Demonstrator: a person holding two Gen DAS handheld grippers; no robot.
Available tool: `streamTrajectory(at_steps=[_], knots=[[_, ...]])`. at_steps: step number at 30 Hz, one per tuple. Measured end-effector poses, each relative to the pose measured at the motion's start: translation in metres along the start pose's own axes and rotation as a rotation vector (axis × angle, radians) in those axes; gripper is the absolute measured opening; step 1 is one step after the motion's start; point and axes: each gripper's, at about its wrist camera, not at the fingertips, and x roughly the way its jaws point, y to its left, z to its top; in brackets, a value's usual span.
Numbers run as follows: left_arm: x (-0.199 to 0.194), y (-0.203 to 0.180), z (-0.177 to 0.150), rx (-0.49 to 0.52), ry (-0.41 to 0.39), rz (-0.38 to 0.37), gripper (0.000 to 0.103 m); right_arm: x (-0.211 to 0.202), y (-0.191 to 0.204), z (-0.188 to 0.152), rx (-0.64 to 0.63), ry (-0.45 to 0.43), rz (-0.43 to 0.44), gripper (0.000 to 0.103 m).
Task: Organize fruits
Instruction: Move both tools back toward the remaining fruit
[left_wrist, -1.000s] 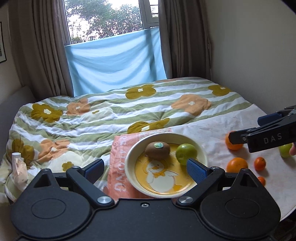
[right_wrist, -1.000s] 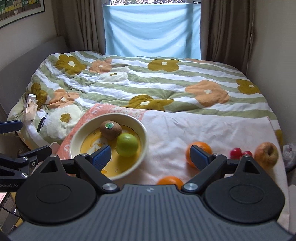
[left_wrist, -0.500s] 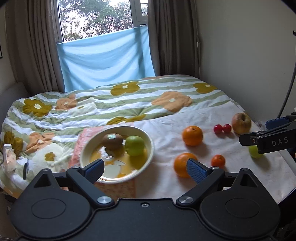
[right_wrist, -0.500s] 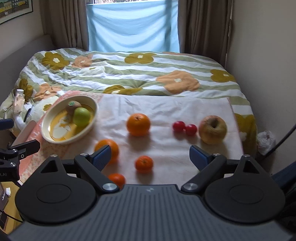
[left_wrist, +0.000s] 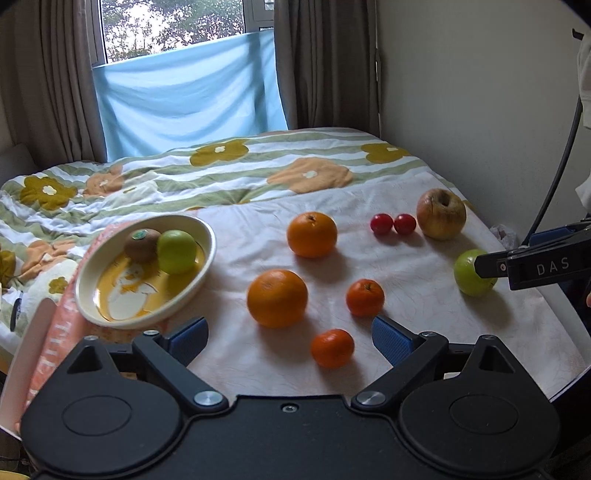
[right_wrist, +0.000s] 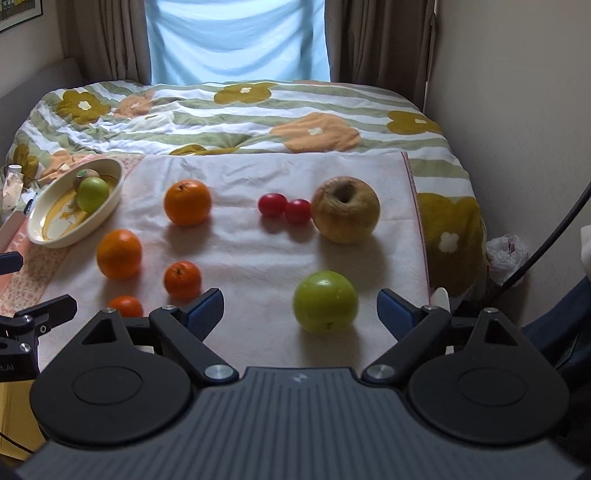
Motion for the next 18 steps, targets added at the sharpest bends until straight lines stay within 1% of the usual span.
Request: streamTrajectory(at_steps=[8, 11, 12, 14, 16, 18], knots=[[0.037, -0.018, -0.013, 0.014, 0.044, -0.007, 0.092, 0.035, -0.015, -0.012, 0.011, 0.027, -0.004, 0.103], [0.052, -0.022, -0.018, 0.012, 0.068, -0.005, 0.086, 0.046, -0.019, -0.016, 0.014, 0.034, -0.002, 0.103], [0.055, -0.022, -0.019, 0.007, 0.073, -0.004, 0.085, 0.049, -0.019, -0.017, 0.014, 0.035, -0.001, 0.102], [0.059, -0.023, -0.02, 0.0, 0.081, -0.004, 0.084, 0.053, -0.02, -0.018, 0.012, 0.041, 0.004, 0.097], [0.063, -0.025, -0.021, 0.003, 0.088, -0.003, 0.077, 0.057, -0.02, -0.019, 0.013, 0.045, 0.01, 0.095], [0.065, -0.027, -0.022, 0.01, 0.091, -0.003, 0.075, 0.06, -0.02, -0.02, 0.011, 0.043, 0.015, 0.094]])
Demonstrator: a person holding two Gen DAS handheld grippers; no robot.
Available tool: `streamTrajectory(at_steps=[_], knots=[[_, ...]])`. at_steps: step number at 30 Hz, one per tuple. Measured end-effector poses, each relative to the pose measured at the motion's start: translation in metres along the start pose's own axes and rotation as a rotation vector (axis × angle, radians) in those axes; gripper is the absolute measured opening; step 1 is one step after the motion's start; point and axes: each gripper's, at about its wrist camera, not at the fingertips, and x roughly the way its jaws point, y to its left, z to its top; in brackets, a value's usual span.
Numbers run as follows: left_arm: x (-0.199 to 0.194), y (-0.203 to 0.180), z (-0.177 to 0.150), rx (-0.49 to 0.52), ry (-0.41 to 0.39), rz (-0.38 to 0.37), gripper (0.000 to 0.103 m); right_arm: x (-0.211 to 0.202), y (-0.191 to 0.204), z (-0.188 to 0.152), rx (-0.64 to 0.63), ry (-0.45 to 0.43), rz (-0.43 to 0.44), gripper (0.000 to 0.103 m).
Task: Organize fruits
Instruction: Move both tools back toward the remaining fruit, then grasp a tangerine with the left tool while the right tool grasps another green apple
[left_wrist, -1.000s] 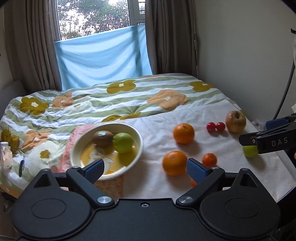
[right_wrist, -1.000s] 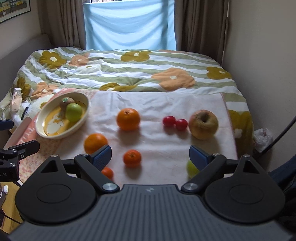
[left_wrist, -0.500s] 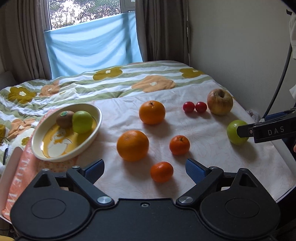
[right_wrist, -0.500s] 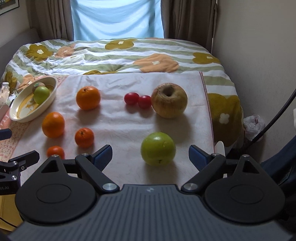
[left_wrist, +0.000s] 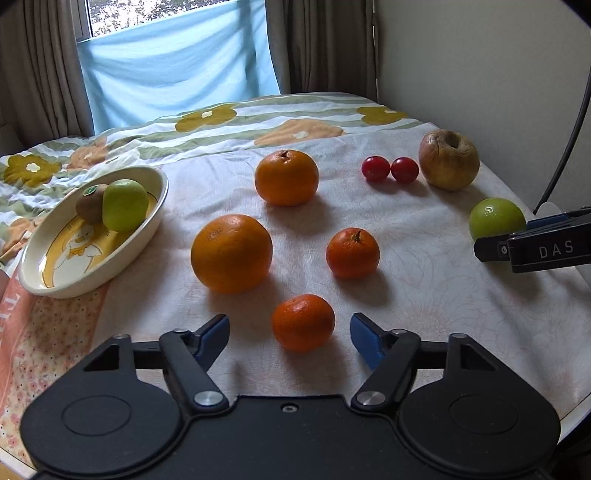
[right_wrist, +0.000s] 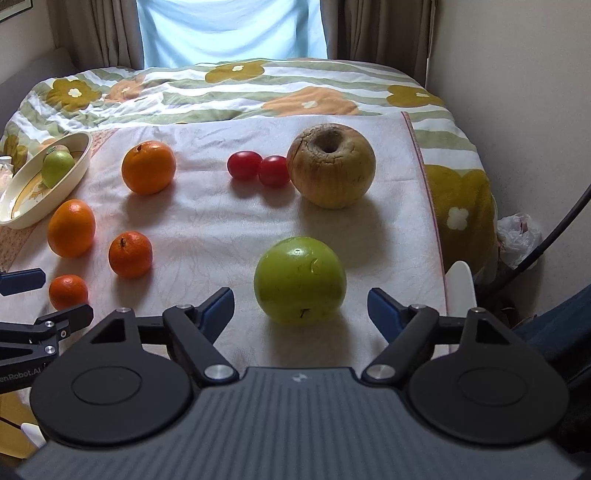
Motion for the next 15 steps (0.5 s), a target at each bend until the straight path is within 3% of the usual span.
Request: streamTrajectory(at_steps=[6, 9, 15], knots=[[0.0059, -0.004, -0.0018, -0.007, 0.007, -0.005, 0.06, 0.0054, -0.0017, -0.0006, -0.002, 0.002, 0.01, 0.089], [0.0055, -0.0067, -0.0013, -0.003, 0.0, -0.002, 0.041, 0.0078, -0.0021, 0.0, -0.005, -0.001, 0.018, 0.088], [0.006, -0.0092, 0.0003, -0.005, 0.001, 0.014, 0.04, 0.0106, -0.0037, 0.0017, -0.002, -0.007, 0.031, 0.088]])
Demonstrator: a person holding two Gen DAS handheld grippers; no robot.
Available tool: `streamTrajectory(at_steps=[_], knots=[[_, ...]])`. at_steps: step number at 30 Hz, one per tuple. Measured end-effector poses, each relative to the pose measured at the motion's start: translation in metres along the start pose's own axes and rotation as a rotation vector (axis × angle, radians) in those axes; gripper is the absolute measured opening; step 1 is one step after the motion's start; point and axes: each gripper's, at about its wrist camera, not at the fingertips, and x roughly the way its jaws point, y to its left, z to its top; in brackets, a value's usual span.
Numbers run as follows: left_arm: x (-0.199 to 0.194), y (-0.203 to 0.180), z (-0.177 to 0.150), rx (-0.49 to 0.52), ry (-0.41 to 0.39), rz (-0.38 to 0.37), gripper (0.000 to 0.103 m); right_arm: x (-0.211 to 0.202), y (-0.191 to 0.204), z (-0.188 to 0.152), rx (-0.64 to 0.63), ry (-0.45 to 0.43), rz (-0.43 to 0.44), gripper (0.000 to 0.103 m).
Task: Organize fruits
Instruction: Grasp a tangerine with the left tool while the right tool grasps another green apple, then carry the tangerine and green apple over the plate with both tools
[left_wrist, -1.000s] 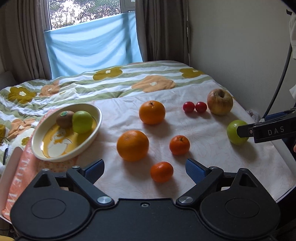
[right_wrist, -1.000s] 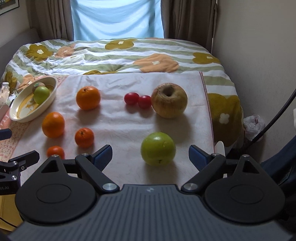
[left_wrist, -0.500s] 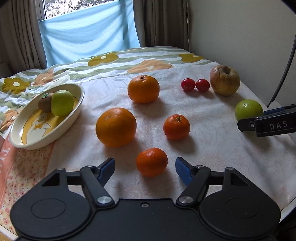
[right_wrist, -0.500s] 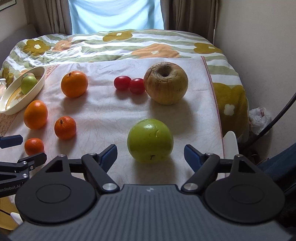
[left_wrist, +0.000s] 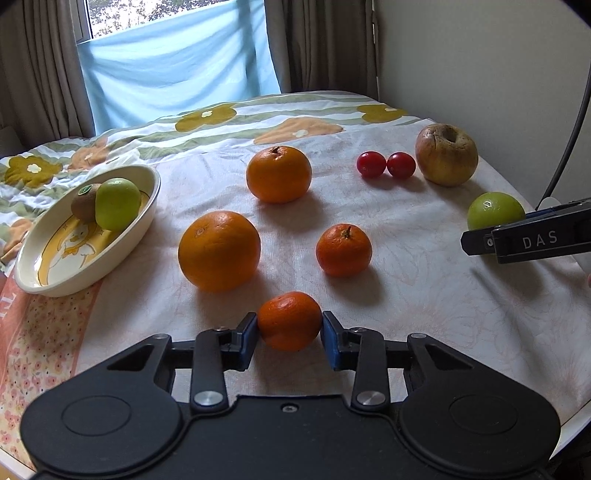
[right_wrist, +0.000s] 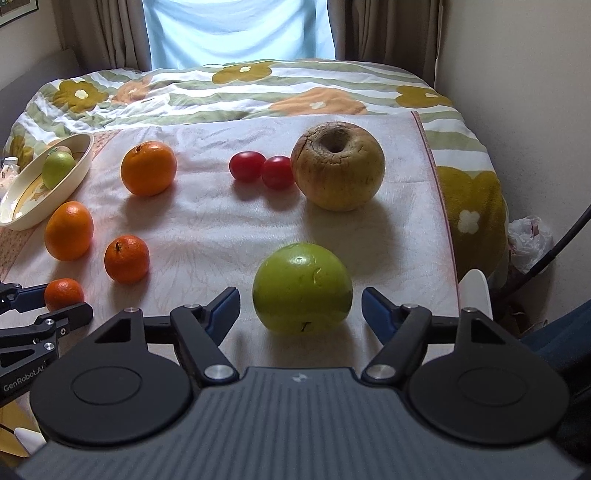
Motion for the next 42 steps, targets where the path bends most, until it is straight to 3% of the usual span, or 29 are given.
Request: streamTrajectory(at_steps=[8, 29, 42], knots=[[-0.002, -0.001, 0.0, -0.005, 0.007, 0.016, 0.04, 0.005, -0.002, 0.003, -0.006, 0.011, 0.015, 0.071], [-0.054, 0.01, 0.018, -0.016, -0.047, 0.045, 0.04, -0.033, 0.004, 0.015, -0.011, -0.006, 0.028, 0.071], [-0.107, 0.062, 0.046, -0.061, -0.144, 0.108, 0.04, -0.081, 0.055, 0.058, -0.067, -0.063, 0.068, 0.071]])
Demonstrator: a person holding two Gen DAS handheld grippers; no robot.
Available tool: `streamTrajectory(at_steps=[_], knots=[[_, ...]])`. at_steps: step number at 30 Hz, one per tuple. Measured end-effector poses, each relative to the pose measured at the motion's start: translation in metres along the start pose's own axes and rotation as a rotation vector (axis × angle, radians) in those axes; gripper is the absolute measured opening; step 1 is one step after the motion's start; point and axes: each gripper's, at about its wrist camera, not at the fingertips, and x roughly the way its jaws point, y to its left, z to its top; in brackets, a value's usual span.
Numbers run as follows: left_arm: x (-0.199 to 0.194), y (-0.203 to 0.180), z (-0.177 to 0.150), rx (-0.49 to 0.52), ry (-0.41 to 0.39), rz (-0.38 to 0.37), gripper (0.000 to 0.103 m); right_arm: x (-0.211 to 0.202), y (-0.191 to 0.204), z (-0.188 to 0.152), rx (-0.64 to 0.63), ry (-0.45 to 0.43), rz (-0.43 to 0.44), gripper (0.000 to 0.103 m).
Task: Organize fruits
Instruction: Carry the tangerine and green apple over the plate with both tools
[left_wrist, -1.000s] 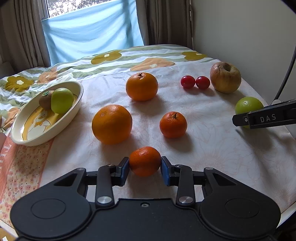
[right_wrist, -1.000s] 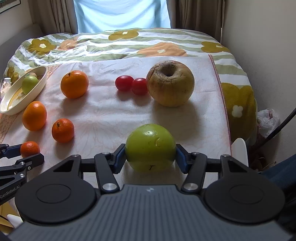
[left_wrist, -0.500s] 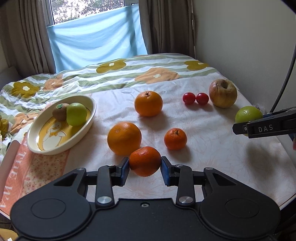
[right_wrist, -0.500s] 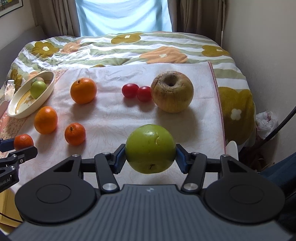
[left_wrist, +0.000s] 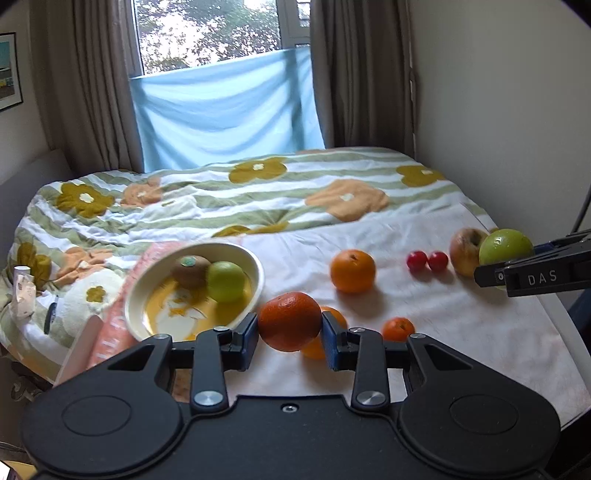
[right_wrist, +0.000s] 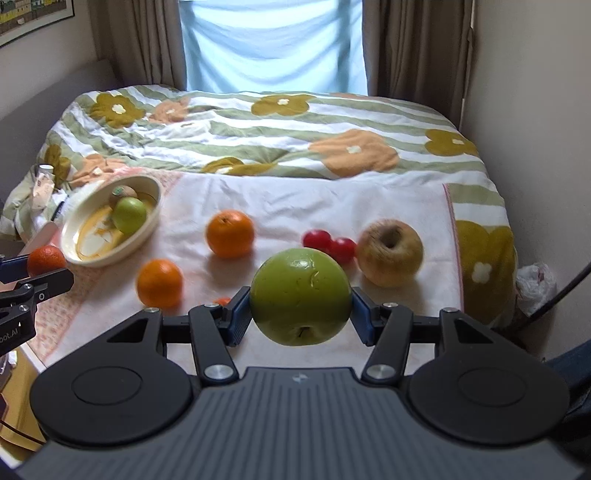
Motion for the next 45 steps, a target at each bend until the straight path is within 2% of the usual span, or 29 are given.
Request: streamTrajectory(at_steps=[11, 17, 26, 32, 37, 45], knots=[[0.006, 0.072, 0.026, 0.003, -0.036, 0.028, 0.04, 0.006, 0.085, 0.043, -0.047, -0.03, 0.057, 0.071], [0.029, 0.112, 0.035, 0.025, -0.032, 0.018, 0.04, 0.027, 0.13, 0.061, -0.042, -0.025, 0.063, 0.071], [0.076, 0.156, 0.042, 0.089, -0.002, -0.025, 0.04, 0.071, 0.177, 0.084, 0.0, -0.019, 0.042, 0.071], [0.119, 0.175, 0.042, 0.107, 0.049, -0.078, 0.04, 0.106, 0.201, 0.094, 0.019, -0.002, 0.019, 0.071], [0.151, 0.18, 0.038, 0.163, 0.086, -0.113, 0.04, 0.131, 0.214, 0.1, 0.03, 0.003, 0.0, 0.071], [0.185, 0.184, 0.028, 0.229, 0.131, -0.155, 0.04, 0.159, 0.222, 0.103, 0.053, 0.014, -0.024, 0.071]])
